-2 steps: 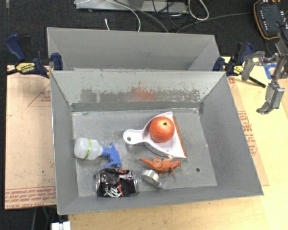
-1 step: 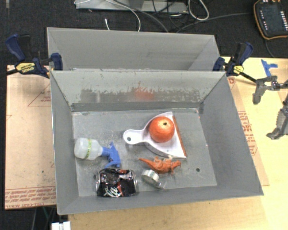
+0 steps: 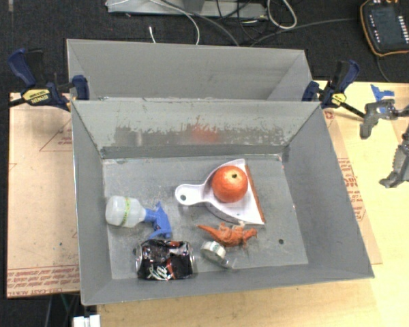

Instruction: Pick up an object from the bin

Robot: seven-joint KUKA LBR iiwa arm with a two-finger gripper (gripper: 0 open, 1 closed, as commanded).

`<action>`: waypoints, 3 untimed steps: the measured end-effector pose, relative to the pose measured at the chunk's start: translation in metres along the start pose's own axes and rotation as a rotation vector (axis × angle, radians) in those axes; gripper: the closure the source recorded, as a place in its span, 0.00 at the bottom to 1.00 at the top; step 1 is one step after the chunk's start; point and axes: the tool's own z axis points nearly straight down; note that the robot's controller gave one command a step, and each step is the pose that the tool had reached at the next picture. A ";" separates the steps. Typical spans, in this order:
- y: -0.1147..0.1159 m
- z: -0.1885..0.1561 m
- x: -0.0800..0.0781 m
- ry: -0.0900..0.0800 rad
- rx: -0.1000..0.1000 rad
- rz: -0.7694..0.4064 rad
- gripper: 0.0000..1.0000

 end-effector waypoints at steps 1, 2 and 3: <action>0.011 -0.029 0.015 -0.001 0.000 -0.033 0.00; 0.009 -0.011 0.006 0.001 -0.002 -0.022 0.00; 0.026 -0.039 0.005 -0.007 0.001 -0.034 0.00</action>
Offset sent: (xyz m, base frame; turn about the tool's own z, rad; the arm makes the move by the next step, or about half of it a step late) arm -0.0083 0.0089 0.0111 -0.0222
